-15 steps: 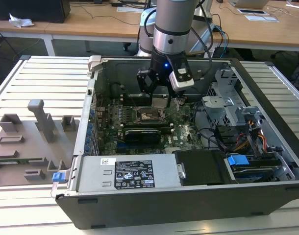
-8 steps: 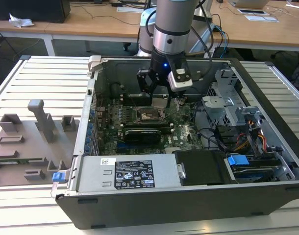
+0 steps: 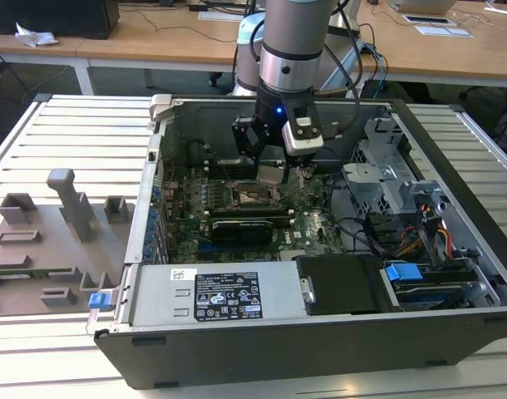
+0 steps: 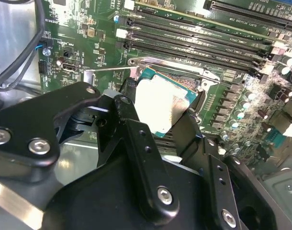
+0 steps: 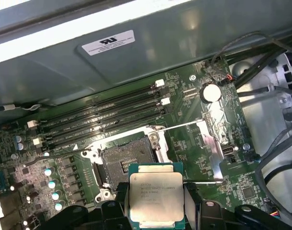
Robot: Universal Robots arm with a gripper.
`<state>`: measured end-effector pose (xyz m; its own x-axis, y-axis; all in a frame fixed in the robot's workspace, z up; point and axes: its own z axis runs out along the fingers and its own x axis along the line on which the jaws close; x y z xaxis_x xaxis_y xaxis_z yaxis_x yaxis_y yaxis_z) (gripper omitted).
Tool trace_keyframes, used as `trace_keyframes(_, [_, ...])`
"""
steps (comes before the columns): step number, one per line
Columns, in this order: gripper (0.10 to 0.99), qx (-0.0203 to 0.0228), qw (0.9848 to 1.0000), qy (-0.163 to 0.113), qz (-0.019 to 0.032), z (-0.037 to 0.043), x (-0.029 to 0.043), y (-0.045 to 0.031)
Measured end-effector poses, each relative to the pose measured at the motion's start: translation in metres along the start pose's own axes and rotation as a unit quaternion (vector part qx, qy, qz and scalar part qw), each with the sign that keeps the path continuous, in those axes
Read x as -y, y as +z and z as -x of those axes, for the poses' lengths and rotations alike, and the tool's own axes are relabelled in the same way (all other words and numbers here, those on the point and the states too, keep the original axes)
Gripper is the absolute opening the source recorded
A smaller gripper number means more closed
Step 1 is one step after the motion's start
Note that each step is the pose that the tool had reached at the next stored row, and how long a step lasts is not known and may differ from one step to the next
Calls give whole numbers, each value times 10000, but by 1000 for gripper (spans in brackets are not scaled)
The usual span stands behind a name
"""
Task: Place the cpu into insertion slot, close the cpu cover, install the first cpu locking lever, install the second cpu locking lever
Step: 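Place the cpu into insertion slot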
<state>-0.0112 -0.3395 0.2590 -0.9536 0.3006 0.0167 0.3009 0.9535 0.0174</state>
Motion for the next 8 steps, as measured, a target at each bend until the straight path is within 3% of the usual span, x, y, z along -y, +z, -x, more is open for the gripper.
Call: trace_keyframes(8, [545,7,9996,274,-1,0,0,2])
